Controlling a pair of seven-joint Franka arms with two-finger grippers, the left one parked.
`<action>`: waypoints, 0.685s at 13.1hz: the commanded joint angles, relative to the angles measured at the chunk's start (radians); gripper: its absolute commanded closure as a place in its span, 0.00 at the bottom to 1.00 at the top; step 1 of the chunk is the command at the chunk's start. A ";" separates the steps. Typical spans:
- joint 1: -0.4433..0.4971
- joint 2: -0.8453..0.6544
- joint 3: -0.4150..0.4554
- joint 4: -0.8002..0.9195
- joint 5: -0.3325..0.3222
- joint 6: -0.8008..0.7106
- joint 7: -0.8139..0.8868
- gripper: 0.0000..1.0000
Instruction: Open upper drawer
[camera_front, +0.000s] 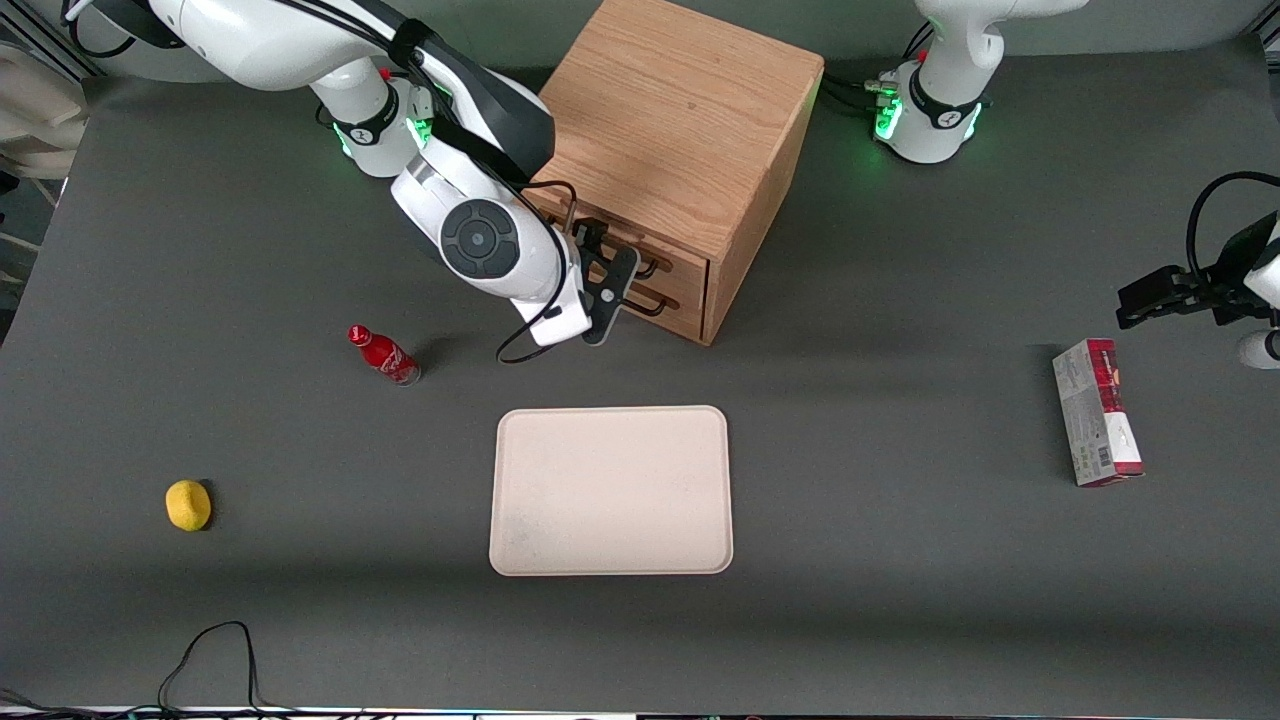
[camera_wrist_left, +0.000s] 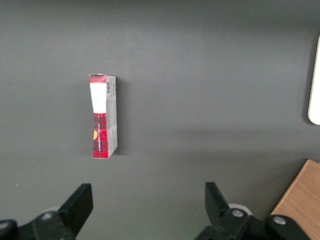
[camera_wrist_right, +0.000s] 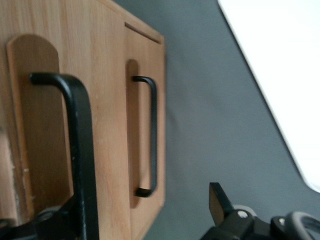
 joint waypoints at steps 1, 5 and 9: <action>-0.010 0.042 -0.019 0.056 -0.037 0.006 -0.061 0.00; -0.009 0.088 -0.056 0.149 -0.105 0.000 -0.067 0.00; -0.009 0.111 -0.121 0.217 -0.121 -0.001 -0.069 0.00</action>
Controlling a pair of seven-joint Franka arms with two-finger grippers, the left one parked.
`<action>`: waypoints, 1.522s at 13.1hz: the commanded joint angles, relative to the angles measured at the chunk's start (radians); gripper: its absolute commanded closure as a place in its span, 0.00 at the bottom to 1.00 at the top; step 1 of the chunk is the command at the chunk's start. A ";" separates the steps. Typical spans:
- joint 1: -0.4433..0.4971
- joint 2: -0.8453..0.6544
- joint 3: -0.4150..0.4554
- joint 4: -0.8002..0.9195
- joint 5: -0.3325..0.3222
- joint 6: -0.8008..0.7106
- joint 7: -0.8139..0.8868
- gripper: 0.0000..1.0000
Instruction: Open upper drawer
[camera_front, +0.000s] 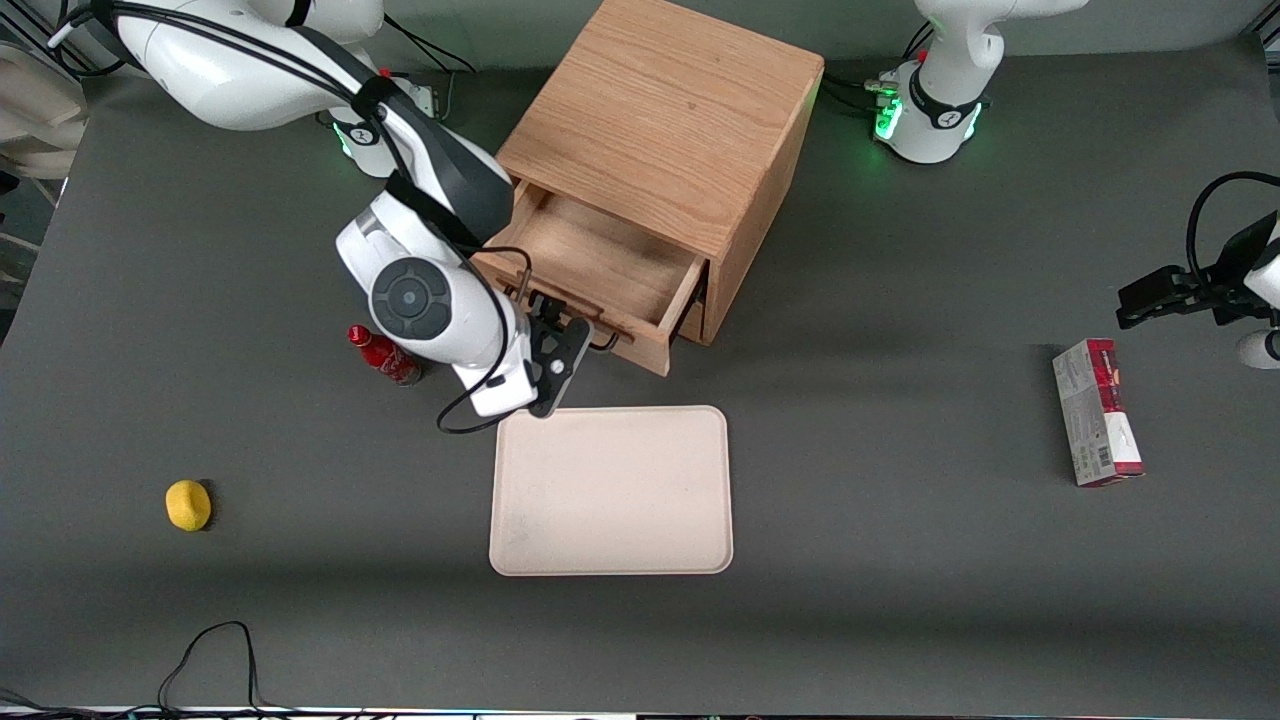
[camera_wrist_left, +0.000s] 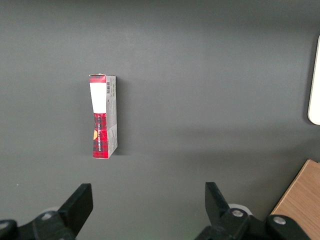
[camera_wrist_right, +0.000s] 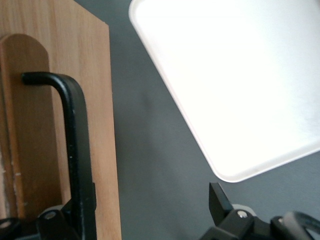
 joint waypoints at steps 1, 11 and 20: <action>0.005 0.038 -0.030 0.091 -0.023 -0.010 -0.020 0.00; 0.002 0.058 -0.145 0.229 -0.031 -0.012 -0.015 0.00; -0.021 -0.165 -0.358 0.249 0.088 -0.199 0.038 0.00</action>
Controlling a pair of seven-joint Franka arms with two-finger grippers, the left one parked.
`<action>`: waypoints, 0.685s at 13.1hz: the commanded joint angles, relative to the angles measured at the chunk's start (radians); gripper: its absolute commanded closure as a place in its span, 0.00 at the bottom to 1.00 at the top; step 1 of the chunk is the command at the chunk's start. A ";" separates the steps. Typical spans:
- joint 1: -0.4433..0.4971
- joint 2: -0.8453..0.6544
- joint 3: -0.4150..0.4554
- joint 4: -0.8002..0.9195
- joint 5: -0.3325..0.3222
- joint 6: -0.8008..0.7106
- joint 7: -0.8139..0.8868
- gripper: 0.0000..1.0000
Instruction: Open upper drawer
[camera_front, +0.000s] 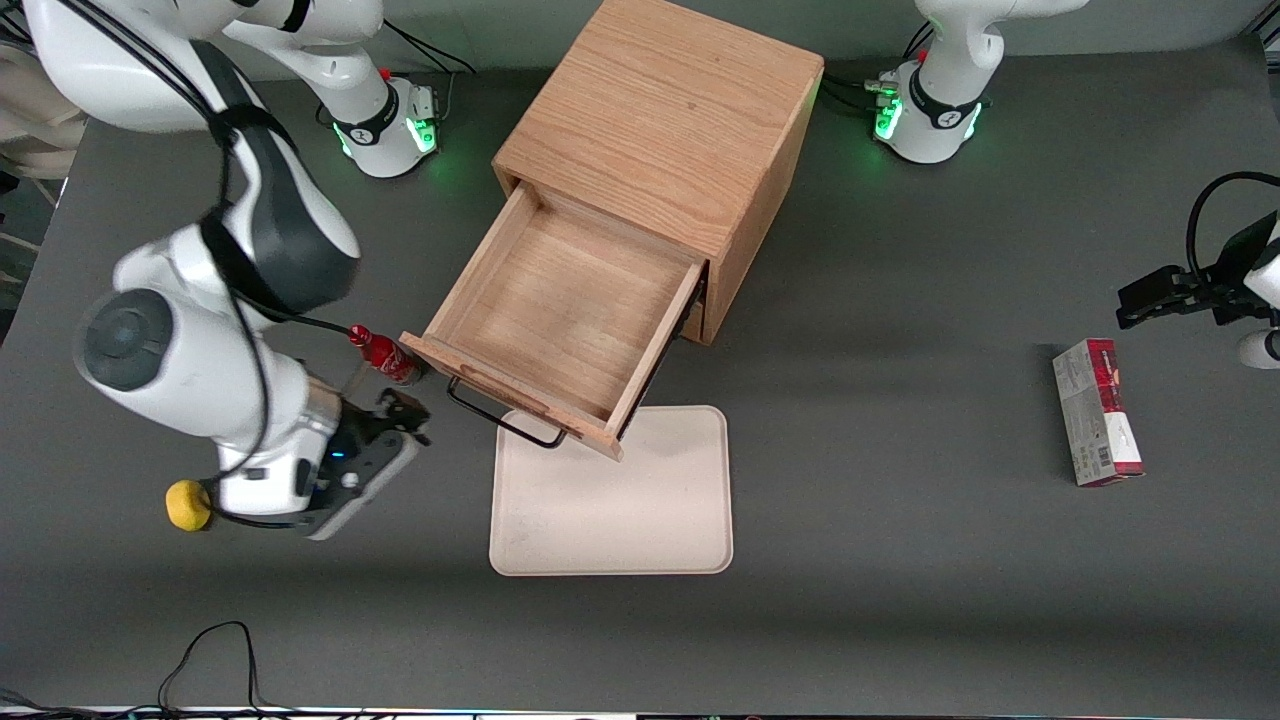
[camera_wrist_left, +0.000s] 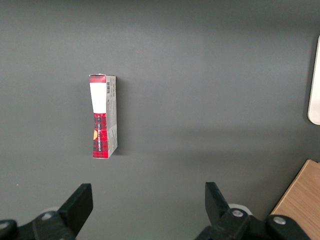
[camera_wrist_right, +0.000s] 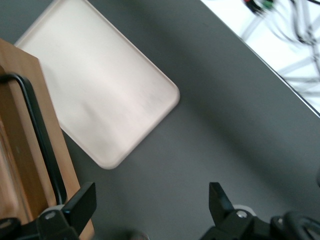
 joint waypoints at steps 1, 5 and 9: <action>-0.002 -0.157 -0.136 -0.044 0.135 -0.190 0.118 0.00; -0.003 -0.455 -0.274 -0.365 0.188 -0.187 0.318 0.00; -0.006 -0.721 -0.335 -0.673 0.211 -0.111 0.379 0.00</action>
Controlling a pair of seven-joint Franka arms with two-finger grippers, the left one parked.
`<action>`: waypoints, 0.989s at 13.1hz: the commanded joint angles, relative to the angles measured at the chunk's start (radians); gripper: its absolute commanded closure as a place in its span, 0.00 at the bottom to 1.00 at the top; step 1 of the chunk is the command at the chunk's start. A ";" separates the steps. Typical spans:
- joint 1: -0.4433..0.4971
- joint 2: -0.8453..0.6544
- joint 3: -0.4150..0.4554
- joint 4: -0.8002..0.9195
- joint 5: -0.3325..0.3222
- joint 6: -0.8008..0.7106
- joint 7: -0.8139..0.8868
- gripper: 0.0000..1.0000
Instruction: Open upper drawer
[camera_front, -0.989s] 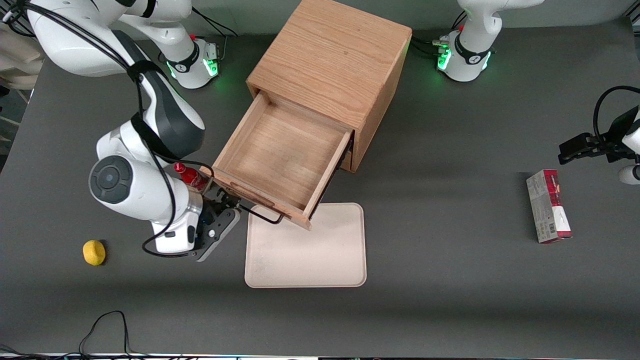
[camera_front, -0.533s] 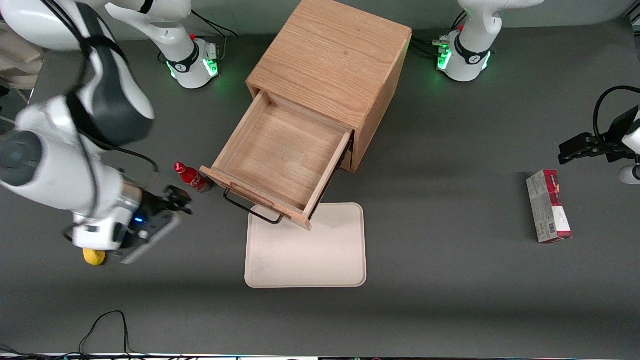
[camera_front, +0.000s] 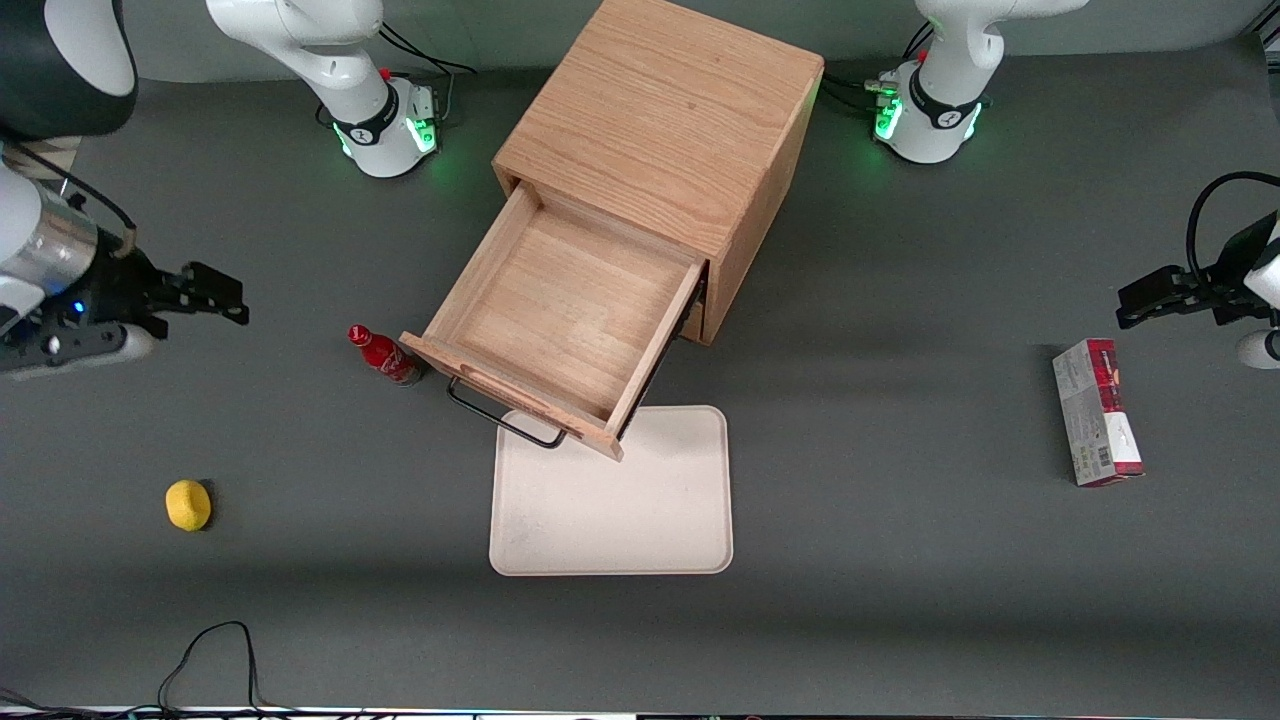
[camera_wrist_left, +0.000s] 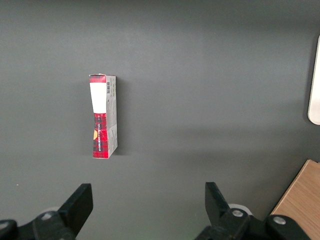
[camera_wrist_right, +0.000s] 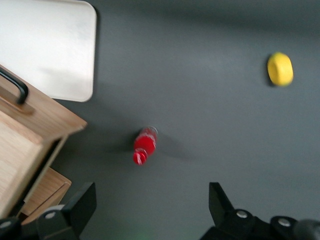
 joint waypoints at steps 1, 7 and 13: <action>0.001 -0.179 -0.022 -0.188 0.020 0.036 0.052 0.00; 0.000 -0.143 -0.023 -0.135 0.002 -0.006 0.056 0.00; 0.004 -0.146 -0.014 -0.123 0.000 -0.012 0.178 0.00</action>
